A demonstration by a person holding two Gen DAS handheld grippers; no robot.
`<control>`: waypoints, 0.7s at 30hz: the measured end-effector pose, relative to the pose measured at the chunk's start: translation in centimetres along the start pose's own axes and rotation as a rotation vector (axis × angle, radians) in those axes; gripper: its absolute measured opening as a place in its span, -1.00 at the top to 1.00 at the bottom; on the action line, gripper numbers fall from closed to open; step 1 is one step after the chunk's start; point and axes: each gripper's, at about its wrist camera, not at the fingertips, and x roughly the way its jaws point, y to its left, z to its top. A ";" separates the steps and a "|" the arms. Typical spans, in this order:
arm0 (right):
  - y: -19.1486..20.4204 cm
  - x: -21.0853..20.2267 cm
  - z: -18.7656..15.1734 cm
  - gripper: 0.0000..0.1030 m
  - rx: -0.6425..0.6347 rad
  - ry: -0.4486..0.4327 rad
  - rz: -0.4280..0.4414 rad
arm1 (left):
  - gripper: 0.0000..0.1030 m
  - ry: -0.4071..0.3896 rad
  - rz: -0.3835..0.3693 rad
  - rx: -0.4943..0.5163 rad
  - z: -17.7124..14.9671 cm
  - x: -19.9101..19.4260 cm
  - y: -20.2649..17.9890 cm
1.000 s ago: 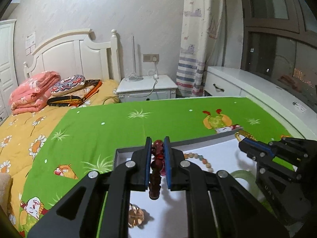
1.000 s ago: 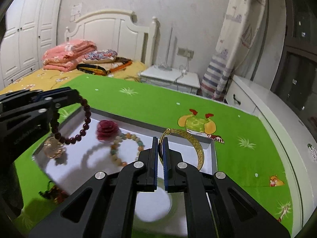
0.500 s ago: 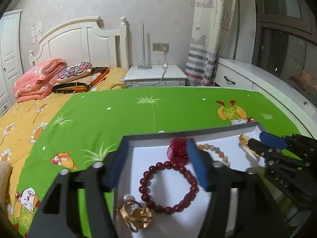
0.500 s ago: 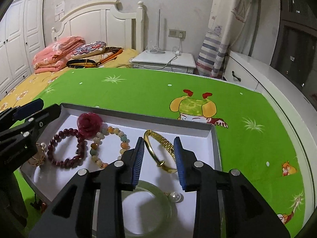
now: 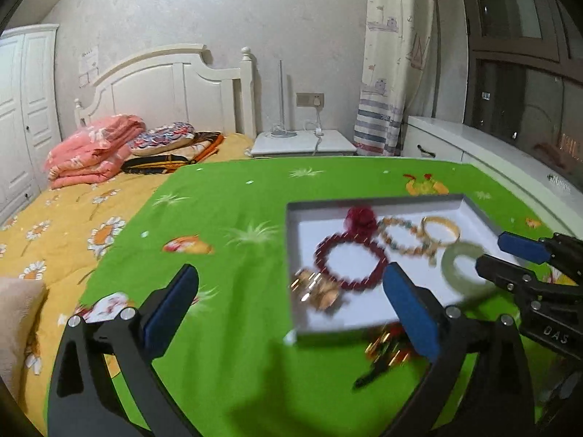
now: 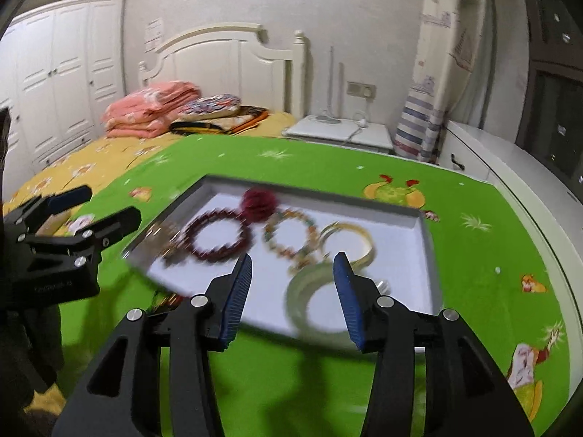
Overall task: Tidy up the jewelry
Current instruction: 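Lift the right tool out and grasp the red tassel ornament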
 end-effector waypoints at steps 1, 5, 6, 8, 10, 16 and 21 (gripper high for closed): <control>0.6 -0.3 -0.5 0.14 -0.009 -0.001 0.005 | -0.90 -0.005 0.008 0.008 -0.6 -0.5 0.4; 2.0 -0.7 -1.9 0.14 -0.022 0.019 0.039 | -0.90 0.002 0.035 0.017 -2.5 -1.6 1.7; 2.2 -0.6 -2.1 0.14 -0.023 0.029 0.047 | -0.90 0.006 0.036 0.015 -2.8 -1.6 2.0; 2.6 -0.5 -2.4 0.14 -0.027 0.043 0.058 | -0.90 0.019 0.034 0.010 -3.6 -1.7 2.6; 3.3 -0.3 -2.6 0.14 -0.051 0.055 0.061 | -0.90 0.021 0.027 -0.002 -3.7 -1.6 3.0; 5.2 0.8 -2.8 0.14 -0.121 0.120 0.100 | -0.90 0.028 0.019 0.011 -3.9 -1.5 2.5; 5.7 1.7 -2.5 0.23 -0.143 0.141 0.117 | -0.90 0.014 0.003 0.025 -3.9 -1.4 2.1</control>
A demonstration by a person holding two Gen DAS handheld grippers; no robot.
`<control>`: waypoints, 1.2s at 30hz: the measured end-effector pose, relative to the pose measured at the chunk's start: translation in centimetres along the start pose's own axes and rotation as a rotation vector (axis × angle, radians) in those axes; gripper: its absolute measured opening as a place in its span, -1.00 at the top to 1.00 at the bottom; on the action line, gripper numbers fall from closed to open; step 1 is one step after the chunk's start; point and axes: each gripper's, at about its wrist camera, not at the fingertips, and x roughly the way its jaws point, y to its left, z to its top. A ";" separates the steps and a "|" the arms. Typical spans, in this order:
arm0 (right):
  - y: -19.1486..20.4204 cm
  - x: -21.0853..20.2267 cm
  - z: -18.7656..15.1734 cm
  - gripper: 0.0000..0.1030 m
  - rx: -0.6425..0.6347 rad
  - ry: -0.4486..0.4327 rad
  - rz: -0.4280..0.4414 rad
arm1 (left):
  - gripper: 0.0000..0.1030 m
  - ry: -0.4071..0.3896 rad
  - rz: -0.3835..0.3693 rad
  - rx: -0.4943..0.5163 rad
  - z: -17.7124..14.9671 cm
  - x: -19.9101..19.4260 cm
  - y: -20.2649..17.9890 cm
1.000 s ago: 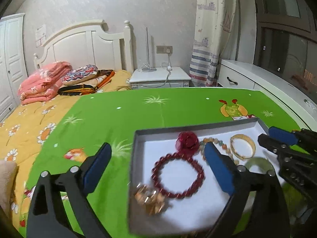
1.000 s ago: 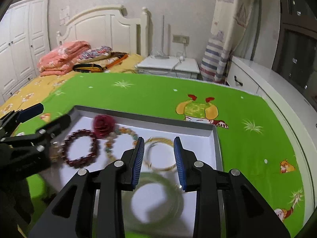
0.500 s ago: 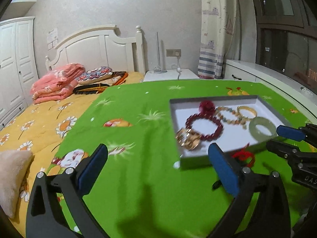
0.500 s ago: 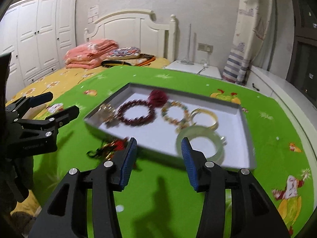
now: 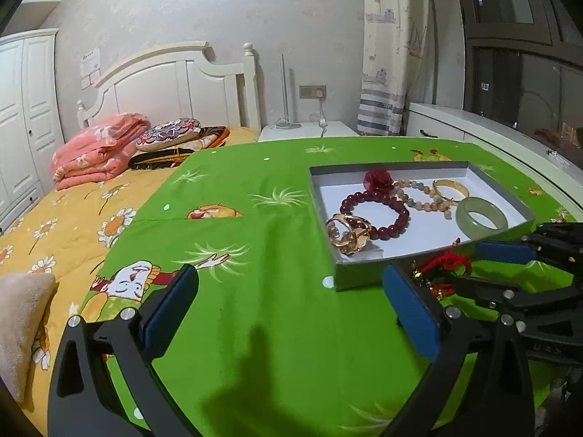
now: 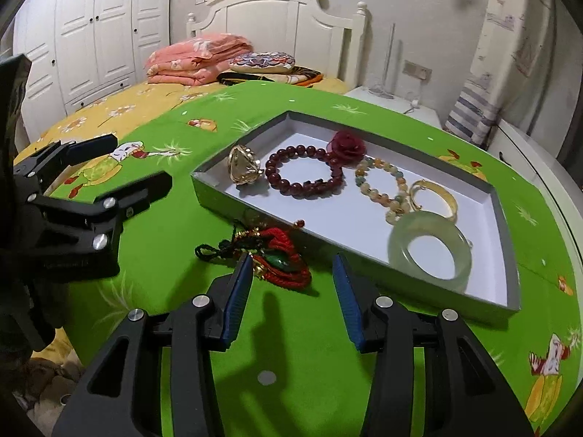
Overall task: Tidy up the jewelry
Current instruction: 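Lift the right tool out and grasp the red tassel ornament, then lift the red tassel ornament with the right tool while the left grasps its green pendant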
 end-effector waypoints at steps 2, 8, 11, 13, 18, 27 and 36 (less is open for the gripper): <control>0.0 0.2 0.1 0.31 -0.001 0.006 0.002 | -0.90 0.002 -0.006 -0.008 0.0 0.1 0.2; 0.1 0.6 0.1 0.84 -0.007 0.017 0.008 | -0.90 0.009 -0.028 -0.033 0.0 0.2 0.7; 0.5 -0.3 -0.3 0.85 -0.027 -0.022 0.001 | -0.90 0.009 -0.031 -0.031 0.0 0.2 0.7; 0.7 -1.2 -0.7 0.85 -0.031 -0.054 0.004 | -0.90 0.008 -0.031 -0.031 0.0 0.2 0.7; 0.3 -3.3 -1.8 0.85 0.005 -0.115 0.079 | -0.90 0.009 -0.030 -0.034 -0.1 0.2 0.7; -2.0 -4.3 -3.1 0.85 0.086 -0.119 0.097 | -0.90 0.010 -0.028 -0.030 0.0 0.2 0.6; -1.0 -6.9 -4.7 0.85 0.039 -0.132 0.148 | -0.90 0.011 -0.027 -0.033 -0.1 0.2 0.7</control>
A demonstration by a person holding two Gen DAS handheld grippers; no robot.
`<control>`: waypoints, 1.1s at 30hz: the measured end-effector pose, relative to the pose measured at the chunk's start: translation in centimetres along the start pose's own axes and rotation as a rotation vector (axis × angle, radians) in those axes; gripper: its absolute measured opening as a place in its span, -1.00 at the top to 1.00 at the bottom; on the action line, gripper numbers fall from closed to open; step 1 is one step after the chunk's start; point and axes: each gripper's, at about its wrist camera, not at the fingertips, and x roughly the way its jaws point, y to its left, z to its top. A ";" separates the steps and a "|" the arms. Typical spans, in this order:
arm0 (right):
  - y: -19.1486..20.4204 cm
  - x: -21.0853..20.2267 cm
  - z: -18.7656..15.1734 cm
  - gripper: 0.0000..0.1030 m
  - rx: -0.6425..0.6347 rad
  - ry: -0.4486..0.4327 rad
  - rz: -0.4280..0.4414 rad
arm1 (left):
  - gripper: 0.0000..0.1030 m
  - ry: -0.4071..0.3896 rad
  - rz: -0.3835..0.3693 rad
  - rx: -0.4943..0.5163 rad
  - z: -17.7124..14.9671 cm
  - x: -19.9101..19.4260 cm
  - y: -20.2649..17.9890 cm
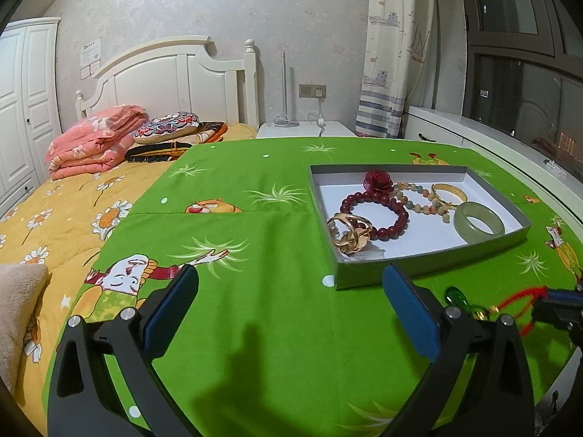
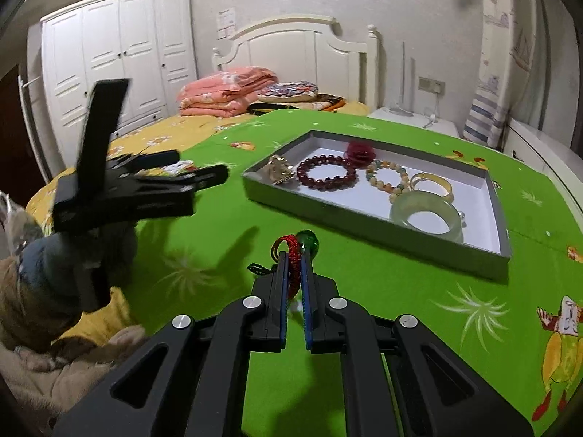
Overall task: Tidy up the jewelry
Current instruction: 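Lift the red tassel ornament with the right tool while the left grasps its green pendant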
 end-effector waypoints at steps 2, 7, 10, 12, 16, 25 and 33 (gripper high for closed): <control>0.3 -0.5 -0.4 0.85 -0.007 0.003 0.011 | -0.90 0.000 0.001 0.000 0.0 0.0 0.0; 1.0 -0.6 -1.3 0.85 -0.034 0.027 0.045 | -0.90 0.004 -0.012 0.013 0.0 0.0 -0.1; 1.0 -0.3 -1.7 0.85 -0.021 0.039 0.057 | -0.90 0.002 -0.018 0.040 -0.1 -0.1 -0.3; 1.6 -0.5 -1.8 0.85 -0.034 0.039 0.120 | -0.90 -0.001 -0.012 0.043 -0.2 -0.2 -0.3; 4.2 -0.3 -2.6 0.85 -0.126 0.071 0.179 | -0.90 0.012 -0.016 0.030 -0.3 0.0 0.0; 5.6 1.0 -3.8 0.85 -0.153 0.127 0.234 | -0.89 0.082 -0.240 0.135 -1.0 -1.4 -2.8; 5.7 0.7 -4.1 0.85 -0.156 0.125 0.234 | -0.26 0.181 -0.386 0.321 -2.6 -1.8 -8.6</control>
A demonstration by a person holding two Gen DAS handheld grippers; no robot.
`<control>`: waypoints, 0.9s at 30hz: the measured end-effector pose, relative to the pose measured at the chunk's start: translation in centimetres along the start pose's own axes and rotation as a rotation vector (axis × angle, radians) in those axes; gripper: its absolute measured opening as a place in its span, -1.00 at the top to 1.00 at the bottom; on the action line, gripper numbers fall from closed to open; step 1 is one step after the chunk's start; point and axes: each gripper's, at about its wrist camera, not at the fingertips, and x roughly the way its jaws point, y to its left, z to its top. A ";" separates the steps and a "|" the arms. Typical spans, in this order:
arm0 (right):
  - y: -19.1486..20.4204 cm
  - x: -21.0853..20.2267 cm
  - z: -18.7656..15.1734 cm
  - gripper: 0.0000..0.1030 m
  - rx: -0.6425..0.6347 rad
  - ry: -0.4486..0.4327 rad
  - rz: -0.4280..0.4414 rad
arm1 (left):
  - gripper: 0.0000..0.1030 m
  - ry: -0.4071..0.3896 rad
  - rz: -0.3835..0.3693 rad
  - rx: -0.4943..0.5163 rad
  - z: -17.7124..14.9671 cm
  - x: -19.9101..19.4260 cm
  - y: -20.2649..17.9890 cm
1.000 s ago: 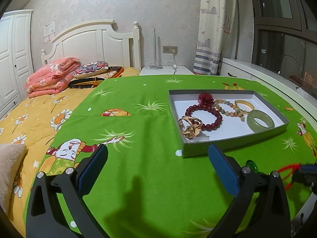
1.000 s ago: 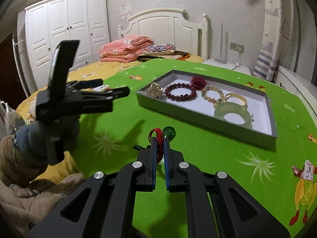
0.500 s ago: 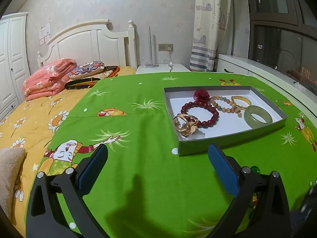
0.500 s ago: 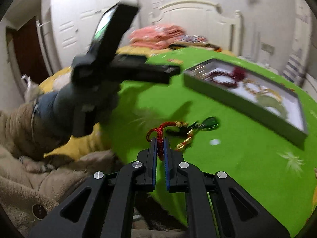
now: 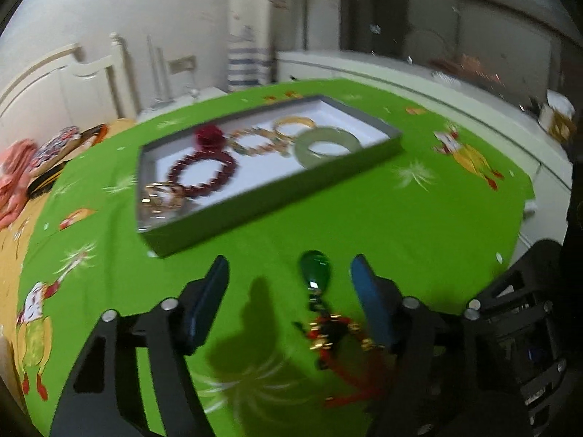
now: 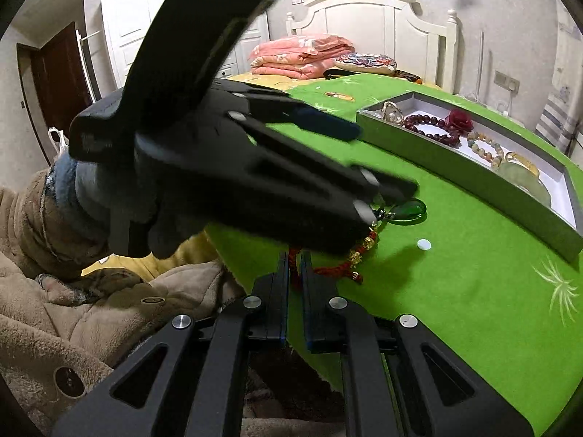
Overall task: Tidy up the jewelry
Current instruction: 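Lift the red tassel ornament with the right tool while the left grasps its green pendant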
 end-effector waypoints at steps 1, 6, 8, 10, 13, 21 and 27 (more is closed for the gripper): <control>-0.1 0.0 0.0 0.85 0.001 0.000 0.000 | -0.20 0.017 -0.011 0.004 -0.1 0.3 -0.3; -0.2 0.0 -0.2 0.85 0.005 -0.005 0.003 | 0.39 0.070 -0.038 0.019 -0.6 1.7 -1.1; -0.3 0.1 -0.1 0.85 0.003 -0.005 0.003 | 0.66 0.063 -0.032 0.028 -0.4 2.0 -1.3; -0.3 0.1 -0.1 0.85 0.002 -0.004 0.003 | 0.66 0.051 0.019 0.026 -0.2 2.2 -1.3; 0.1 0.1 -0.1 0.85 -0.010 -0.001 -0.004 | 0.67 0.024 0.090 -0.037 0.2 2.5 0.3; -0.2 0.1 -0.1 0.85 0.005 0.000 -0.014 | 0.66 0.011 0.170 -0.165 -0.4 0.7 6.3; -1.7 0.0 0.0 0.85 0.060 -0.005 -0.084 | 0.09 -0.005 0.160 -0.194 -2.5 -0.7 7.4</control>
